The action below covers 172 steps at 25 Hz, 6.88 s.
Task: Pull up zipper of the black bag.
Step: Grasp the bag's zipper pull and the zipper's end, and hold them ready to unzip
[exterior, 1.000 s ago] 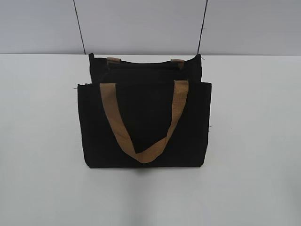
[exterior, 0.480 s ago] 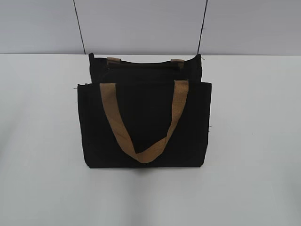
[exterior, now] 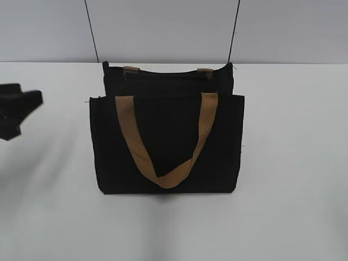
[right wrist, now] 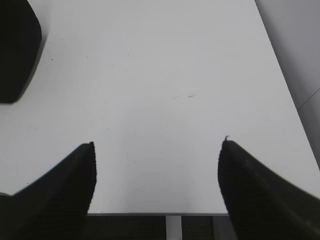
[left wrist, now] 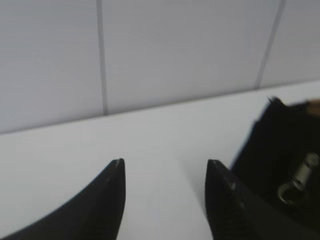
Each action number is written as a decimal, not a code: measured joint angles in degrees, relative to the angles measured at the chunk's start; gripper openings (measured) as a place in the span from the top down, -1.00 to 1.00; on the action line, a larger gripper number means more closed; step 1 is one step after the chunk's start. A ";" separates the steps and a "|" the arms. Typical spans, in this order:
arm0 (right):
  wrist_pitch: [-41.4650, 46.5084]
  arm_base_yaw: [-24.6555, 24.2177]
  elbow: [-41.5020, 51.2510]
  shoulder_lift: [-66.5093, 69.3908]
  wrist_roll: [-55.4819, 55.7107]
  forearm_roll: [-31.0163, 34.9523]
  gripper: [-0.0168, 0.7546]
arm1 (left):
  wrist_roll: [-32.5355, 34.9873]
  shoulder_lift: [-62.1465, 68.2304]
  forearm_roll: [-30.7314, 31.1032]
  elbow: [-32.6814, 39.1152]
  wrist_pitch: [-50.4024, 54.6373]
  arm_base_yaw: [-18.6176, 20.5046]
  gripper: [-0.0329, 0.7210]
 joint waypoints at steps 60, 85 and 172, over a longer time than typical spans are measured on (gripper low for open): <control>-0.90 2.13 -1.00 0.44 0.79 0.75 -0.54 | -14.23 16.23 39.93 -24.08 5.83 -7.70 0.84; -16.41 22.64 -28.87 65.33 -1.52 13.66 -0.35 | -19.79 16.28 41.33 -26.75 8.13 -7.53 0.84; -14.08 42.67 -63.87 104.72 1.18 23.97 0.99 | -76.93 16.08 65.10 -29.17 -5.93 -2.44 0.85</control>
